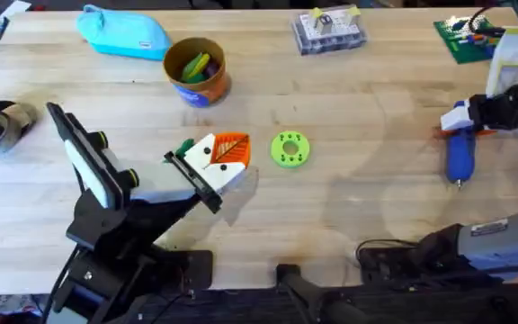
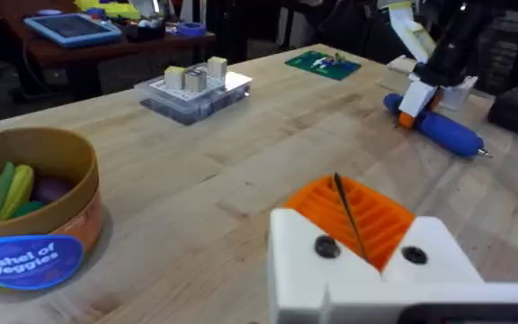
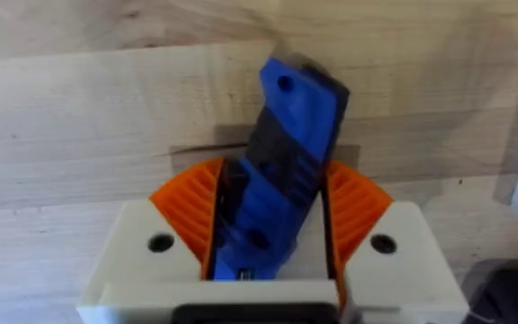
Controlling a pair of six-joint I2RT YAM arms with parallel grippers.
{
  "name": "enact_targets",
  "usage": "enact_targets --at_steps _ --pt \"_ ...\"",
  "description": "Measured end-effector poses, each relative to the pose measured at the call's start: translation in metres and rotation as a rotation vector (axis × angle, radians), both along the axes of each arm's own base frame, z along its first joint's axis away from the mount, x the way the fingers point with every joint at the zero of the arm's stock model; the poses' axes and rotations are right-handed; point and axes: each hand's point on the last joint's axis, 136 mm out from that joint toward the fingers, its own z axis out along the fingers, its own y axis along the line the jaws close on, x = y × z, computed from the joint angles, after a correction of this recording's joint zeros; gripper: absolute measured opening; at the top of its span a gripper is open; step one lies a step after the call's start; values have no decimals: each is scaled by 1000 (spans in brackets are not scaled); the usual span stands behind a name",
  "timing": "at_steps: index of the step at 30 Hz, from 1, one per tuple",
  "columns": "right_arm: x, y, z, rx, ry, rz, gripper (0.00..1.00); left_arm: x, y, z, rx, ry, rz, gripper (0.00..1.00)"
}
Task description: Pick up the gripper from the table and insert it into the empty holder that is missing its gripper. Then pick up a screw, insert it into the mounting hole, and use the screwdriver to tighten it. Finally, clean up the table by picking up the vegetable and placing it into the bucket.
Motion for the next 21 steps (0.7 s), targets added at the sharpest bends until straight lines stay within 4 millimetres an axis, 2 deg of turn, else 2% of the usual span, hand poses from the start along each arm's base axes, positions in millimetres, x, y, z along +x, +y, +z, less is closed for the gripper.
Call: enact_targets --at_steps 17,21 --pt "5 -3 1 22 -33 -270 581 0 0 0 0 0 0 17" --pt "6 -3 1 27 -36 -288 581 0 0 0 0 0 0 17"
